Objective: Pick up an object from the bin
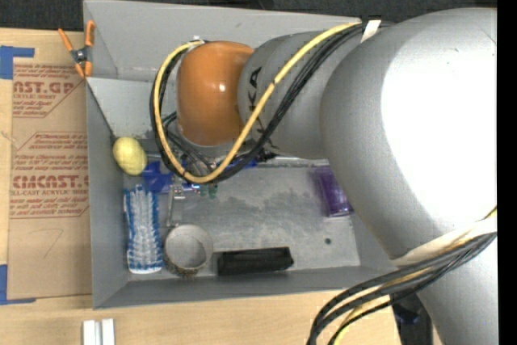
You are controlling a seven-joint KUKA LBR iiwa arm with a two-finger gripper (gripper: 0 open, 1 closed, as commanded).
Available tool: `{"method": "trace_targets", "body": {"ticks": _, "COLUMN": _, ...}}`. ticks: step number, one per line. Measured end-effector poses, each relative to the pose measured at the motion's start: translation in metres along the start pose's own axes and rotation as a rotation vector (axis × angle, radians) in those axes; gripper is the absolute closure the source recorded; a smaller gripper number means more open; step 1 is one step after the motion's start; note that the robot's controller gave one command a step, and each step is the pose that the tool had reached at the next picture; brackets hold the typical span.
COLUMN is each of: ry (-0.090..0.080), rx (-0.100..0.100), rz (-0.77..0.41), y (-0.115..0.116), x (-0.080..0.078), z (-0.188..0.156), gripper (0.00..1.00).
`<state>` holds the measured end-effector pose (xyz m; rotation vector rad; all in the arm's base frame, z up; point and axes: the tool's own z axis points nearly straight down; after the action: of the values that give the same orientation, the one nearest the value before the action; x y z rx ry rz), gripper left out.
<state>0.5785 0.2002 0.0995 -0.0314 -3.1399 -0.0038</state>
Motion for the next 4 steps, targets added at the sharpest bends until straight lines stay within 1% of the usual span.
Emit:
{"method": "trace_targets", "body": {"ticks": 1, "ry": -0.027, "rx": -0.004, "rz": -0.114, "y": -0.003, "x": -0.006, "z": 0.030, "gripper": 0.00}}
{"method": "trace_targets", "body": {"ticks": 2, "ry": -0.016, "rx": -0.006, "rz": -0.015, "y": -0.015, "x": 0.001, "z": 0.027, "gripper": 1.00}}
{"method": "trace_targets", "body": {"ticks": 4, "ry": -0.017, "rx": -0.007, "rz": -0.015, "y": -0.015, "x": 0.001, "z": 0.026, "gripper": 1.00}}
